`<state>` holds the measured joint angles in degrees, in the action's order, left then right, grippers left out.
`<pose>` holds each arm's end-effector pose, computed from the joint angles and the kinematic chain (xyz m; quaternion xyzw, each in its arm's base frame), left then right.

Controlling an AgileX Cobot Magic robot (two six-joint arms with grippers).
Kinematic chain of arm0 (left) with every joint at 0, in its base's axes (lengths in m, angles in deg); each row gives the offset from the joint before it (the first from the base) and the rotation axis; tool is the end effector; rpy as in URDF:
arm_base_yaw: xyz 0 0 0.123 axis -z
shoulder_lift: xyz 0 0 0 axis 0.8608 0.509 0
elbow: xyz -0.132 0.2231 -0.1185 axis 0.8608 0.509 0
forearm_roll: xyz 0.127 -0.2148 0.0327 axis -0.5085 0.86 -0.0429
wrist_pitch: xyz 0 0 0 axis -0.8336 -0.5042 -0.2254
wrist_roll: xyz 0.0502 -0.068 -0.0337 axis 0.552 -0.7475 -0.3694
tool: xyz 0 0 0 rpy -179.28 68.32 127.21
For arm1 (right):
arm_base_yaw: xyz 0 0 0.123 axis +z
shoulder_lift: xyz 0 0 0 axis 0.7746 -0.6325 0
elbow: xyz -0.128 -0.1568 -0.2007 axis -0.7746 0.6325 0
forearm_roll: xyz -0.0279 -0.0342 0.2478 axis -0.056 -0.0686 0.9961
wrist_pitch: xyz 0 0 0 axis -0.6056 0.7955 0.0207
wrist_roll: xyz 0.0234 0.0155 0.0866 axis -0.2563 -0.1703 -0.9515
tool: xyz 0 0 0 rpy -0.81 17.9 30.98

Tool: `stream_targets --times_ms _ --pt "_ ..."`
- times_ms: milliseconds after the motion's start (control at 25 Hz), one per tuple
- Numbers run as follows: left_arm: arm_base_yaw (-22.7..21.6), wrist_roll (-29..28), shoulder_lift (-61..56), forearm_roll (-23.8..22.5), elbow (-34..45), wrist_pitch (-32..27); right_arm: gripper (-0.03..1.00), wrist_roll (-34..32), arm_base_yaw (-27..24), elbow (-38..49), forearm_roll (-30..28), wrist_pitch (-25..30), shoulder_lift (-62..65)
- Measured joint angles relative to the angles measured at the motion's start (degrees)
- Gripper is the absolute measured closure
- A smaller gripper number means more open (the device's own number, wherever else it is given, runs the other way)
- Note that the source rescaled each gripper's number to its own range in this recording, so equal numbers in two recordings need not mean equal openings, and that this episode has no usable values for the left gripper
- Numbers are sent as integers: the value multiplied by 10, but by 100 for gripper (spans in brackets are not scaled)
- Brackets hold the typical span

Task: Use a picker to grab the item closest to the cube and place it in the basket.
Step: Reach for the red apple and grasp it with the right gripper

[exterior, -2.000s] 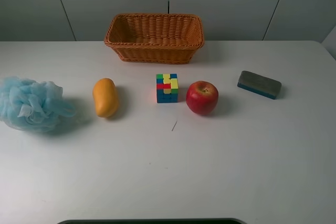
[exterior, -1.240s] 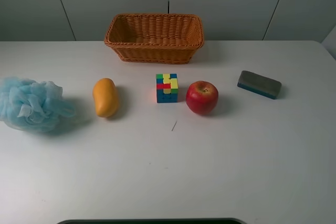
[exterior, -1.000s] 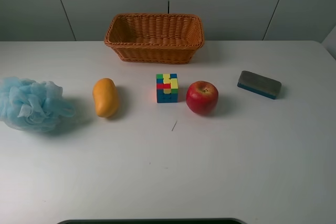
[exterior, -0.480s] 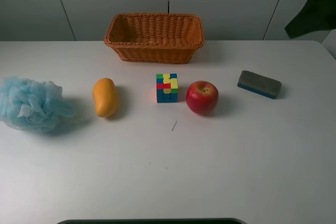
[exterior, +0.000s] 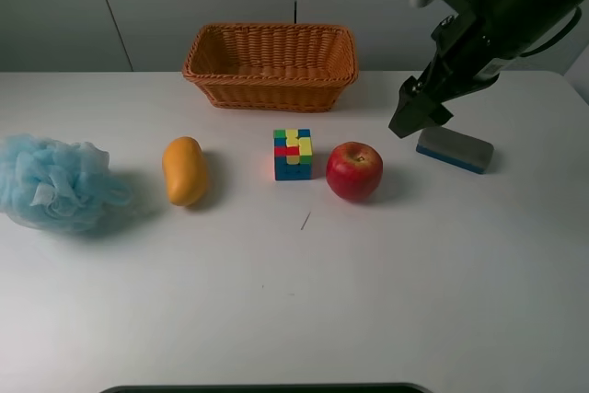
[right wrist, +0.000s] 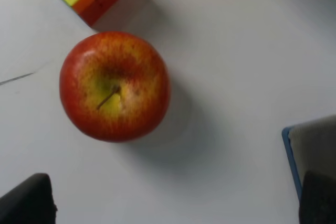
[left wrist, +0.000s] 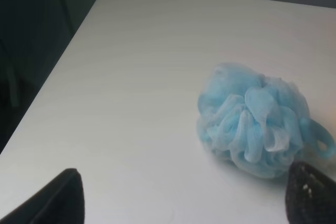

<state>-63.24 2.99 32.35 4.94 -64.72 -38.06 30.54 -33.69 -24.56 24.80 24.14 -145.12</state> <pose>-0.0101 0.0107 0.2806 -0.1175 0.8471 0.0367 0.5170 0.2974 0.1049 0.2297 -0.3971 0.9015 0.0538 0.1636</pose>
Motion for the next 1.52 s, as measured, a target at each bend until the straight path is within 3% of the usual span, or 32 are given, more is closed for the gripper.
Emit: stream_targets --times_ms 200,520,1200,1240,1280,1320,1520 --pt "0 -1 0 0 0 0 -3 1 33 0 -4 -51 -49" --pt "0 -2 0 0 0 0 -3 2 75 0 -12 -77 -116" --pt "0 -2 0 0 1 0 -3 7 79 0 -12 -121 -184" --pt "0 -2 0 0 1 0 8 7 79 0 -12 -121 -186" --pt "0 -2 0 0 1 0 40 8 79 0 -12 -121 -187" --pt "0 -2 0 0 1 0 97 8 79 0 -10 -119 -188" --pt "0 -1 0 0 1 0 95 8 79 -2 -6 -119 -188"
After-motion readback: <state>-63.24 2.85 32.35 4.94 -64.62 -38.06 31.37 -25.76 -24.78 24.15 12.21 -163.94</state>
